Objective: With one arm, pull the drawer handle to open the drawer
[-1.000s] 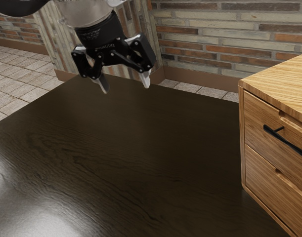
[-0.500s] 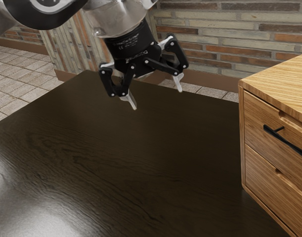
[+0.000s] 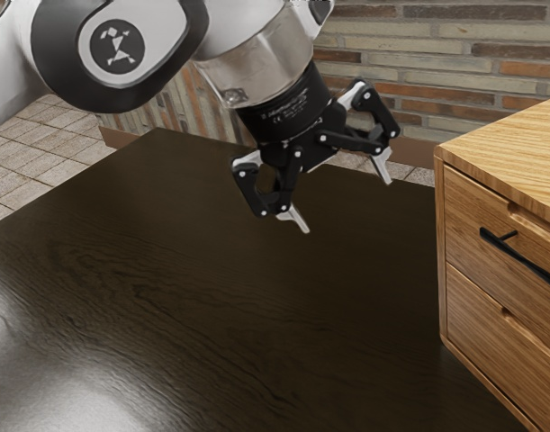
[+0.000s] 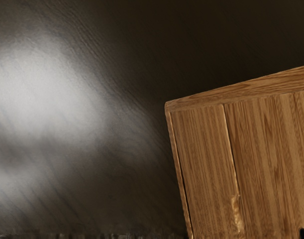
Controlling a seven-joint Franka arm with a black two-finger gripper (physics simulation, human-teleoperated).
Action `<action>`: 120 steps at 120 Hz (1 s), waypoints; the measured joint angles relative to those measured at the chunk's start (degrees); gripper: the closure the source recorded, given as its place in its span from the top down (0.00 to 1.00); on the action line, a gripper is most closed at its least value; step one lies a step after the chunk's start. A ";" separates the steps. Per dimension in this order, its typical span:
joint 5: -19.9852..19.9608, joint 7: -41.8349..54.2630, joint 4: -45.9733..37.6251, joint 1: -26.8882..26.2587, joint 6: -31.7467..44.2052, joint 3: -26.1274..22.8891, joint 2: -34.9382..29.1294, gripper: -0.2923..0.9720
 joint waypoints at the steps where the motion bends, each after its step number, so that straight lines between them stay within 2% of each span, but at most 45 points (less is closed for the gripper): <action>1: 0.00 -0.13 -0.01 -0.36 0.08 -0.01 0.00 0.77; 20: -0.08 -2.25 -1.49 -4.29 1.72 -0.11 -0.18 0.77; 44: -0.21 -4.25 -4.91 -0.32 4.32 -1.98 -2.69 0.77; 120: -0.77 -7.91 -6.34 -1.02 9.04 -7.99 -2.10 0.76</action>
